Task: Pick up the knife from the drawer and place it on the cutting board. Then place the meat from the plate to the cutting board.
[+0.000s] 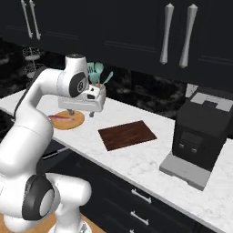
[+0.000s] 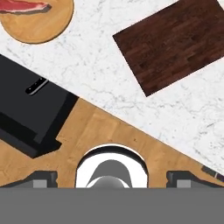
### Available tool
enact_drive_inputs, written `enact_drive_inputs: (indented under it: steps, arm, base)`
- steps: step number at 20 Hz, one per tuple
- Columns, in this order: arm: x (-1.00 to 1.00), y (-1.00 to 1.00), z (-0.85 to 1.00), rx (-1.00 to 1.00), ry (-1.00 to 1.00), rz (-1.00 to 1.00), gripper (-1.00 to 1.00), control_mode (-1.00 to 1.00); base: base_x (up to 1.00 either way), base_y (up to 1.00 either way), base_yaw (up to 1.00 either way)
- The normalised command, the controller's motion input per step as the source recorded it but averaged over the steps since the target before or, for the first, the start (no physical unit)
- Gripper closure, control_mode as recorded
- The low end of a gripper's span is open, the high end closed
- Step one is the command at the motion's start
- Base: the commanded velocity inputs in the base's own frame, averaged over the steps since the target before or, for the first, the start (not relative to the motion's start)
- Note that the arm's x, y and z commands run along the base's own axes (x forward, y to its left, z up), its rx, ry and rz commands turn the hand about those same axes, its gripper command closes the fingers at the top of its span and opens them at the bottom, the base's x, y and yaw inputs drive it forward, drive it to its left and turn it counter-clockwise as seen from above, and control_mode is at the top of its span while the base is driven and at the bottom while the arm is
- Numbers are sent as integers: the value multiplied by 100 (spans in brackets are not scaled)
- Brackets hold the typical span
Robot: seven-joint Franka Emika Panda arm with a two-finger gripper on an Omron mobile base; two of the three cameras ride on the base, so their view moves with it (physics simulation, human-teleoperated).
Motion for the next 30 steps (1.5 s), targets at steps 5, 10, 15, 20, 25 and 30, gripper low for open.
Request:
enact_drive_inputs:
  steps: [5, 10, 15, 20, 25, 30]
  arm:
    - [0, 0, 0, 0, 0, 0, -100, 100]
    - [0, 0, 0, 0, 0, 0, -100, 100]
    - [0, 0, 0, 0, 0, 0, -100, 100]
    - [0, 0, 0, 0, 0, 0, -100, 100]
    - [-16, 44, -55, 2, 34, 11, -100, -100]
    - [-25, 100, -100, 0, 39, 7, -100, -100]
  base:
    - [34, -18, 32]
    - [28, -1, 26]
    - [69, -1, 11]
    - [2, 4, 2]
    - [-1, 5, 1]
    - [0, 0, 0]
